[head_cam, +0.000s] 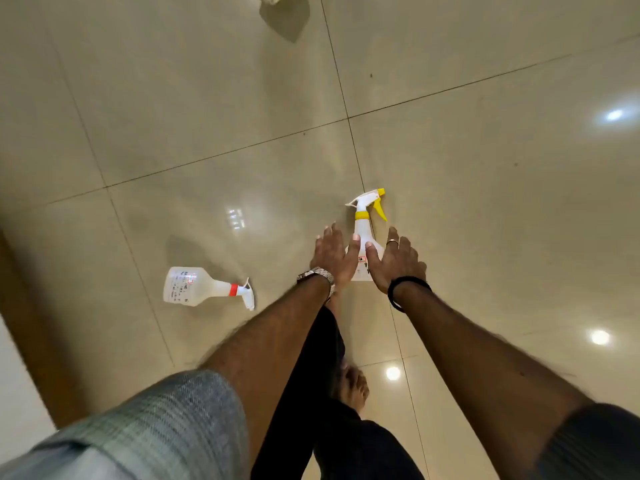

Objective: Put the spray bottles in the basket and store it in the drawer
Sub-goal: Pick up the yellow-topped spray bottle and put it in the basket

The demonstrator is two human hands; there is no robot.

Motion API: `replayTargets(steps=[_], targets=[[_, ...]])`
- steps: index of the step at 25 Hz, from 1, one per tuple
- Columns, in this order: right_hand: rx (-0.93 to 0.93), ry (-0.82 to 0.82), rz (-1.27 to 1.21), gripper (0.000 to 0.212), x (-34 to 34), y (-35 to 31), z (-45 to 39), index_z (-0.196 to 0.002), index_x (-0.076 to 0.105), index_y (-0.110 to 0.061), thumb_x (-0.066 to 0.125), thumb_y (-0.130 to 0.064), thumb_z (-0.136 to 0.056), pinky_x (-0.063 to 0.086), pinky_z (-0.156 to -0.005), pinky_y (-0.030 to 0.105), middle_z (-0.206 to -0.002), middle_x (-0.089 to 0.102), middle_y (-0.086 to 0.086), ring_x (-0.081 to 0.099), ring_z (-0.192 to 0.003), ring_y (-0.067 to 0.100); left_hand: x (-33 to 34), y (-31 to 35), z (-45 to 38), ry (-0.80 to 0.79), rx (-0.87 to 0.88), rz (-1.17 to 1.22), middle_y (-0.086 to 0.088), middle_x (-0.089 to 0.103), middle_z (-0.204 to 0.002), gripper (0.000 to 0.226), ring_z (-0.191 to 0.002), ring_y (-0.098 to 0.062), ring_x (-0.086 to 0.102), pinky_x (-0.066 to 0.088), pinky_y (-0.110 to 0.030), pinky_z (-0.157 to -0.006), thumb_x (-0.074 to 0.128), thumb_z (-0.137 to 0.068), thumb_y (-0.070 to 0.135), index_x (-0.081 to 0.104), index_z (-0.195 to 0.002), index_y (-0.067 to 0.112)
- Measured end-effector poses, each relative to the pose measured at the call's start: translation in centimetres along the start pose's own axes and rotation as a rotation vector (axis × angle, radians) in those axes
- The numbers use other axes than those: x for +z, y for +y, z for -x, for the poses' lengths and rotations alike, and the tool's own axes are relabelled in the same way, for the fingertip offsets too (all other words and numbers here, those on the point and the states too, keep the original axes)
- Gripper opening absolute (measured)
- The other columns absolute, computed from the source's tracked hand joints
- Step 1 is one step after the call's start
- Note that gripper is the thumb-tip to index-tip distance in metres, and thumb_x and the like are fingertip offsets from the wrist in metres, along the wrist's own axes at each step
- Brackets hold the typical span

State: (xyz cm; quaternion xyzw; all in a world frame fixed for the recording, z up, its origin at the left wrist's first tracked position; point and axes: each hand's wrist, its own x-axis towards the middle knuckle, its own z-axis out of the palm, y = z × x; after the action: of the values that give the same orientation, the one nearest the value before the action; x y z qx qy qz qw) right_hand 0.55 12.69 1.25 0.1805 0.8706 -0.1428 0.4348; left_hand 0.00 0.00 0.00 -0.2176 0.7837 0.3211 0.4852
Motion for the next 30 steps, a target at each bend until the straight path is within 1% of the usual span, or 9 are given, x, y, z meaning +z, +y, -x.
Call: replayTargets(steps=[2, 4, 8, 13, 18, 23, 26, 28, 30], targets=[[0.076, -0.081, -0.158, 0.072, 1.2, -0.3, -1.7, -0.158, 0.022, -0.016, 0.027, -0.059, -0.1, 0.039, -0.106, 0.048, -0.152, 0.041, 0.017, 0.045, -0.136, 0.038, 0.7, 0.4, -1.9, -0.151, -0.103, 0.205, -0.008, 0.011, -0.173, 0.077, -0.16, -0.028, 0.017, 0.016, -0.043, -0.13, 0.016, -0.104, 0.062, -0.002, -0.165, 0.019], [0.15, -0.15, -0.277, 0.069, 2.2, -0.5, -3.2, -0.154, 0.03, -0.015, 0.026, -0.058, -0.101, 0.041, -0.103, 0.044, -0.146, 0.05, 0.018, 0.05, -0.132, 0.037, 1.1, 0.7, -3.8, -0.23, -0.153, 0.33, -0.011, 0.029, -0.168, 0.077, -0.152, -0.032, 0.036, 0.03, -0.05, -0.124, 0.012, -0.102, 0.066, 0.012, -0.164, 0.02], [0.243, -0.228, -0.443, 0.063, 3.1, -1.6, -4.6, -0.14, 0.05, -0.014, 0.028, -0.057, -0.1, 0.047, -0.103, 0.042, -0.134, 0.06, 0.015, 0.057, -0.122, 0.035, 1.2, 0.5, -5.6, -0.23, -0.129, 0.327, -0.016, 0.053, -0.151, 0.07, -0.14, -0.034, 0.051, 0.039, -0.047, -0.119, 0.007, -0.107, 0.053, 0.046, -0.15, 0.014], [0.206, -0.21, -0.458, 0.053, 1.2, -3.3, -1.6, -0.134, 0.052, -0.014, 0.032, -0.051, -0.101, 0.048, -0.1, 0.041, -0.123, 0.066, 0.017, 0.06, -0.116, 0.034, -0.5, 0.8, -2.7, -0.149, -0.161, 0.336, -0.021, 0.056, -0.144, 0.062, -0.134, -0.037, 0.055, 0.044, -0.047, -0.114, 0.017, -0.109, 0.046, 0.052, -0.143, 0.007], [0.148, -0.151, -0.474, 0.052, -6.0, -6.6, 4.9, -0.139, 0.05, -0.013, 0.032, -0.047, -0.104, 0.046, -0.103, 0.041, -0.13, 0.064, 0.017, 0.058, -0.121, 0.034, -6.0, 4.1, 5.2, -0.078, -0.128, 0.372, -0.02, 0.053, -0.144, 0.051, -0.132, -0.038, 0.055, 0.045, -0.047, -0.113, 0.027, -0.108, 0.042, 0.051, -0.14, 0.011], [0.049, -0.093, -0.503, 0.053, -15.4, -11.2, 15.5, -0.14, 0.048, -0.014, 0.03, -0.047, -0.104, 0.047, -0.104, 0.043, -0.132, 0.062, 0.017, 0.058, -0.121, 0.034, -14.4, 8.4, 17.2, 0.014, -0.036, 0.477, -0.021, 0.062, -0.13, 0.044, -0.112, -0.036, 0.062, 0.049, -0.039, -0.096, 0.032, -0.107, 0.037, 0.059, -0.119, 0.004], [0.0, -0.059, -0.493, 0.054, -20.4, -13.2, 23.0, -0.143, 0.046, -0.015, 0.032, -0.048, -0.103, 0.046, -0.103, 0.04, -0.137, 0.059, 0.016, 0.057, -0.124, 0.034, -18.4, 10.1, 25.3, 0.057, 0.013, 0.51, -0.017, 0.066, -0.129, 0.044, -0.117, -0.035, 0.063, 0.052, -0.046, -0.103, 0.035, -0.106, 0.037, 0.061, -0.125, 0.007], [-0.039, -0.055, -0.47, 0.055, -23.1, -14.0, 28.3, -0.146, 0.044, -0.016, 0.032, -0.048, -0.103, 0.044, -0.106, 0.041, -0.14, 0.056, 0.016, 0.055, -0.126, 0.034, -20.0, 10.7, 31.1, 0.104, 0.031, 0.532, -0.013, 0.066, -0.127, 0.044, -0.113, -0.032, 0.064, 0.054, -0.043, -0.094, 0.036, -0.106, 0.038, 0.061, -0.13, 0.01], [-0.092, -0.059, -0.44, 0.056, -24.8, -14.1, 33.3, -0.147, 0.042, -0.015, 0.031, -0.048, -0.103, 0.044, -0.106, 0.041, -0.14, 0.056, 0.017, 0.055, -0.127, 0.034, -20.7, 10.7, 36.5, 0.138, 0.041, 0.573, -0.009, 0.065, -0.121, 0.043, -0.101, -0.028, 0.061, 0.052, -0.035, -0.077, 0.037, -0.107, 0.038, 0.059, -0.133, 0.013]])
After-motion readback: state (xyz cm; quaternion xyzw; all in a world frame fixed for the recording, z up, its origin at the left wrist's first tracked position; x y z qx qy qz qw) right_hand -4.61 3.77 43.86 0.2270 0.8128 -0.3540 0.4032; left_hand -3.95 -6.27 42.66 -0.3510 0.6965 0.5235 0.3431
